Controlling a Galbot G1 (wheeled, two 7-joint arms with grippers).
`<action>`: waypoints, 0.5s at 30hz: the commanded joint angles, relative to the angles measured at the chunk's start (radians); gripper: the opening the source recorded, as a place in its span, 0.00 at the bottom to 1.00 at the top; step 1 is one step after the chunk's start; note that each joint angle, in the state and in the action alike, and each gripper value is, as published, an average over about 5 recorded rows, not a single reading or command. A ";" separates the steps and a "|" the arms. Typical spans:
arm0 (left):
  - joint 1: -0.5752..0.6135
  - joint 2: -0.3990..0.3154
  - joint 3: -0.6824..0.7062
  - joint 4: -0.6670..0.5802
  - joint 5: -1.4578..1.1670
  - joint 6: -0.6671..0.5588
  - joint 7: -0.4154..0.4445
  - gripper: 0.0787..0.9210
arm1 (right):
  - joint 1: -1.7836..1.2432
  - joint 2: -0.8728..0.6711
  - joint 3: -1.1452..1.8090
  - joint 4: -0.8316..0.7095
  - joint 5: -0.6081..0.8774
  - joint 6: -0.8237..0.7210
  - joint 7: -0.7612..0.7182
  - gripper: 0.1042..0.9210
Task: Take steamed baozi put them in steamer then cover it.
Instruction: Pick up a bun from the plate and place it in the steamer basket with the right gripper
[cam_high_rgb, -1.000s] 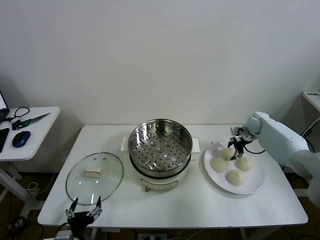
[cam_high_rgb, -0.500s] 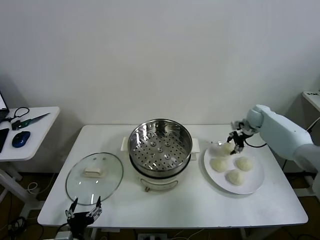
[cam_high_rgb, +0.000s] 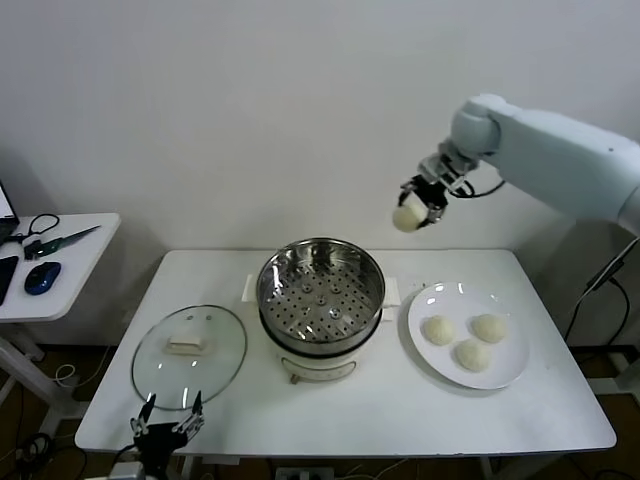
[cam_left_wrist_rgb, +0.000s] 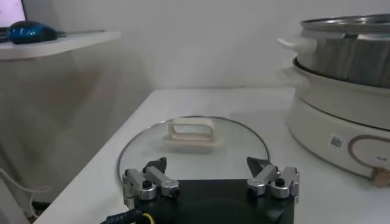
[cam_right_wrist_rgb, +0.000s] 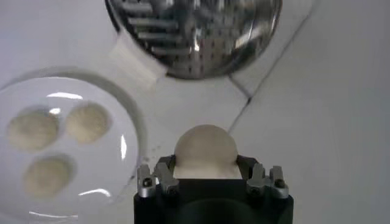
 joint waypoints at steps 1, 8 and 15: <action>0.001 0.001 0.002 -0.005 0.000 0.002 0.001 0.88 | 0.105 0.069 -0.095 0.283 -0.096 0.158 0.083 0.70; -0.002 0.000 -0.002 -0.015 0.000 0.006 0.001 0.88 | -0.156 0.146 0.037 0.105 -0.433 0.235 0.187 0.71; 0.001 0.007 -0.006 -0.013 0.000 0.003 0.001 0.88 | -0.324 0.234 0.139 -0.095 -0.554 0.268 0.238 0.70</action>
